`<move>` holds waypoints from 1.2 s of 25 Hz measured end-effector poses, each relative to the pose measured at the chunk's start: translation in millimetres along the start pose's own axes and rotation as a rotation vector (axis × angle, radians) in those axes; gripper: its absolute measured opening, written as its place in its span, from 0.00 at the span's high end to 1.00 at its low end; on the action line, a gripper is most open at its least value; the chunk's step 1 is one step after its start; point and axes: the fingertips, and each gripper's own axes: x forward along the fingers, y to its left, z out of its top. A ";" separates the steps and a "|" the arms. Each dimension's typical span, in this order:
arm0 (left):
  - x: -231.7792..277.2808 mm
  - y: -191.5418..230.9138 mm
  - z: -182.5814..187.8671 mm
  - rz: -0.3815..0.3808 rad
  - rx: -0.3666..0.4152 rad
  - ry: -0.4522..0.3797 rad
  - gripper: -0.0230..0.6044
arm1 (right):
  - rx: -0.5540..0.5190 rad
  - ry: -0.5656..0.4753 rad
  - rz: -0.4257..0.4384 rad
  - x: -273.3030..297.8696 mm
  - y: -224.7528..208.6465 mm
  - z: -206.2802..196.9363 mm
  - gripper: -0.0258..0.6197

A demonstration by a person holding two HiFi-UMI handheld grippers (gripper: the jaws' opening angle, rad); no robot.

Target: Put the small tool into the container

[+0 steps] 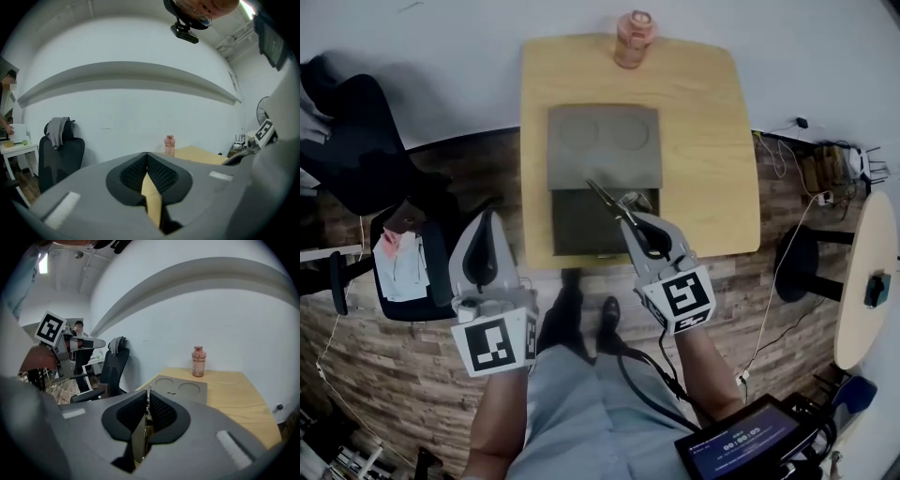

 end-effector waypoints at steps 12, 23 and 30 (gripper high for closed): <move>14.8 17.8 -24.8 0.039 -0.005 0.056 0.97 | -0.065 0.113 0.155 31.0 14.3 -35.9 0.93; 17.1 22.3 -32.0 0.054 -0.004 0.079 0.96 | -0.070 0.151 0.218 41.3 19.0 -46.8 0.93; 24.4 32.7 -38.1 0.060 -0.021 0.096 0.96 | -0.111 0.211 0.260 60.4 21.1 -55.7 0.92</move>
